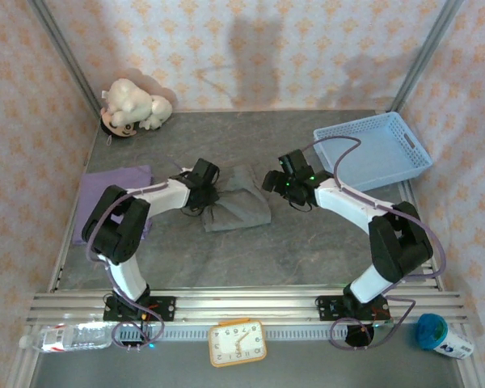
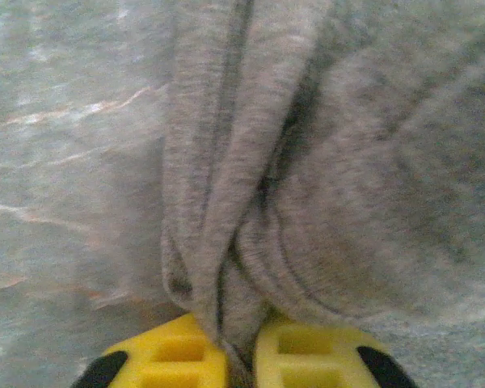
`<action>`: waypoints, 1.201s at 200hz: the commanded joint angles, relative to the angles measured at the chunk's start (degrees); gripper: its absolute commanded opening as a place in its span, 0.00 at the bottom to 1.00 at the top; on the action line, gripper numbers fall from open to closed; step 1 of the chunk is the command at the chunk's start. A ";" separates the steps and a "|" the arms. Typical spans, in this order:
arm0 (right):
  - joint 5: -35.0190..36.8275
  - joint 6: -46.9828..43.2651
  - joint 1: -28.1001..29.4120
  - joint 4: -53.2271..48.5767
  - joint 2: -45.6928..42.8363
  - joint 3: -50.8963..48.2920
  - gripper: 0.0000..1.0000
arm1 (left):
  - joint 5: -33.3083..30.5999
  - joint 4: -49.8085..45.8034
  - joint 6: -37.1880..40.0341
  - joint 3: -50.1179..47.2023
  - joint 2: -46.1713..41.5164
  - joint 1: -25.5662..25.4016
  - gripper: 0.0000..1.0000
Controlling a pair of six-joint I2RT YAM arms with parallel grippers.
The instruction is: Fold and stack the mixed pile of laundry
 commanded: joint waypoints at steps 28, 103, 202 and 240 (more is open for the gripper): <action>3.93 -2.23 -0.36 -1.16 -2.80 -0.68 0.87 | -7.24 -15.32 17.60 9.50 -1.59 0.08 0.00; 1.24 -4.09 -1.10 3.16 1.01 0.90 0.86 | -21.32 -38.29 36.39 21.09 -7.97 2.18 0.00; 1.67 -7.35 -2.49 0.95 1.40 3.74 0.86 | -33.20 -46.62 48.81 20.95 -18.98 7.24 0.00; 0.53 -6.66 -2.59 0.11 2.80 5.12 0.86 | -29.05 -43.66 53.07 18.29 -24.71 12.63 0.00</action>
